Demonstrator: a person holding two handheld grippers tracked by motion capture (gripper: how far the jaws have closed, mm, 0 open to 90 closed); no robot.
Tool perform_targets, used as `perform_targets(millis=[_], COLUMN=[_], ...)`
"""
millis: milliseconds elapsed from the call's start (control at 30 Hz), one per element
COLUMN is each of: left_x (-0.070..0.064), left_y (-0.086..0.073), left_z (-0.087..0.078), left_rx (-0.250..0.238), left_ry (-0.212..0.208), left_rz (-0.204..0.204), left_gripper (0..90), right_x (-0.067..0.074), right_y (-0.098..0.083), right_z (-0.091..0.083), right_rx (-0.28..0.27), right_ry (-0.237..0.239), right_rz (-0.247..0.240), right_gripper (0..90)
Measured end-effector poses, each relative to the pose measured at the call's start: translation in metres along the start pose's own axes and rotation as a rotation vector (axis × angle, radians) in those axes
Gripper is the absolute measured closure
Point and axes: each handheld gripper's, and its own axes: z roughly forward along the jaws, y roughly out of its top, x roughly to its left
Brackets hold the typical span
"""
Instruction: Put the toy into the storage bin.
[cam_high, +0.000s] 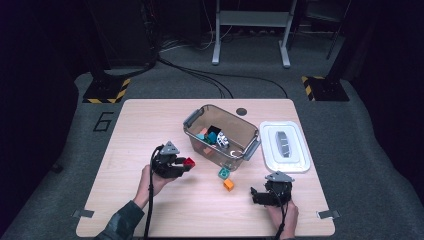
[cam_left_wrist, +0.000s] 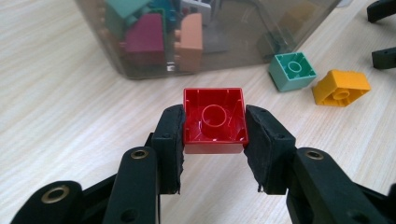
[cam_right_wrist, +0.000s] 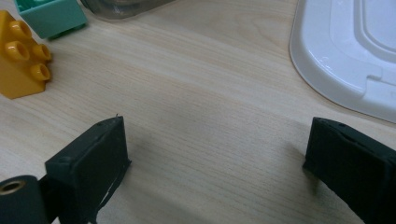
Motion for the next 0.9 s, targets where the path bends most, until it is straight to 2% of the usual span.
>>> perform_targets(millis=[100,133,267,300,333,367,433,567,667,733,900], left_x=[0.006,0.008,0.016,0.018,0.02,0.021,0.025,0.033,0.04,0.043,0.05], left_y=[0.004,0.005,0.012,0.014,0.016,0.018,0.022,0.029,0.035,0.039,0.056], left_z=[-0.004,-0.006,-0.009,-0.01,-0.012,-0.013,-0.017,-0.025,-0.031,-0.033,-0.043], left_rx=[-0.009,-0.007,0.001,-0.007,-0.002,-0.003,-0.003,-0.011,-0.011,-0.018,-0.029], left_ry=[0.006,0.012,0.014,0.014,0.02,0.02,0.027,0.032,0.046,0.039,0.067], left_rz=[-0.008,0.005,0.007,-0.003,0.007,-0.004,0.004,-0.015,-0.009,-0.02,-0.003], left_gripper=[59.1,59.1,59.0,59.0,59.1,59.1,59.1,59.1,59.1,59.1,59.1], right_x=[0.0,0.0,0.0,0.0,0.0,0.0,0.0,0.0,0.0,0.0,0.0], right_y=[0.0,0.0,0.0,0.0,0.0,0.0,0.0,0.0,0.0,0.0,0.0], right_z=[0.0,0.0,0.0,0.0,0.0,0.0,0.0,0.0,0.0,0.0,0.0], right_rx=[0.0,0.0,0.0,0.0,0.0,0.0,0.0,0.0,0.001,0.0,0.0], right_ry=[0.0,0.0,0.0,0.0,0.0,0.0,0.0,0.001,0.002,0.002,0.002], right_rz=[0.0,0.0,0.0,0.0,0.0,0.0,0.0,0.0,0.0,0.003,0.0], right_gripper=[4.7,4.7,4.7,4.7,4.7,4.7,4.7,4.7,4.7,4.7,4.7])
